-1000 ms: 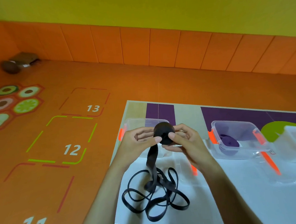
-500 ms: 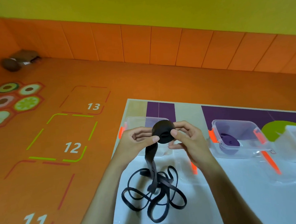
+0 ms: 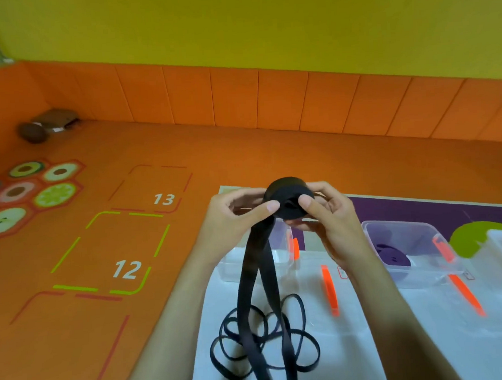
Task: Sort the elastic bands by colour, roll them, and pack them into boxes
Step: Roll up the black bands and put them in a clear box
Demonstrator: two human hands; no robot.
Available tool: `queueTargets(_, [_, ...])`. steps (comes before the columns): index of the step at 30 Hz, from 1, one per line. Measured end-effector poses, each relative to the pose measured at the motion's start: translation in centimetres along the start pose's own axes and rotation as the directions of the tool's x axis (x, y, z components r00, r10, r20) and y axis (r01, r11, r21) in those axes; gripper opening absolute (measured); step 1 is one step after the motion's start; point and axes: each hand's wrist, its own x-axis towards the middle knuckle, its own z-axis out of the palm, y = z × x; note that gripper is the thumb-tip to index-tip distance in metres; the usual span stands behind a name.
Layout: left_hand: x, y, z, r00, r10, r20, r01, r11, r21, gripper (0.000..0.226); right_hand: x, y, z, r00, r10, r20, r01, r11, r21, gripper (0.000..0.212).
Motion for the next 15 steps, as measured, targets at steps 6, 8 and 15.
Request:
queueTargets(6, [1.6,0.8,-2.2,0.983,-0.032,0.179,0.042,0.998,-0.05,0.032,0.8,-1.3,1.1,1.0,-0.001,-0.03,0.003,0.998,0.07,0.033])
queueTargets(8, [1.8,0.9,-2.3,0.977,-0.043,0.209,0.051,0.998,-0.034,0.039,0.9,-1.7,1.3,0.999,-0.004,-0.045,0.008,0.997,0.079,0.039])
queueTargets(15, [1.2,0.5,-1.1,0.997,0.038,0.07,-0.055,0.966,0.253,0.039,0.8,-2.2,1.4,0.997,-0.034,-0.064,0.031,0.999,-0.039,0.026])
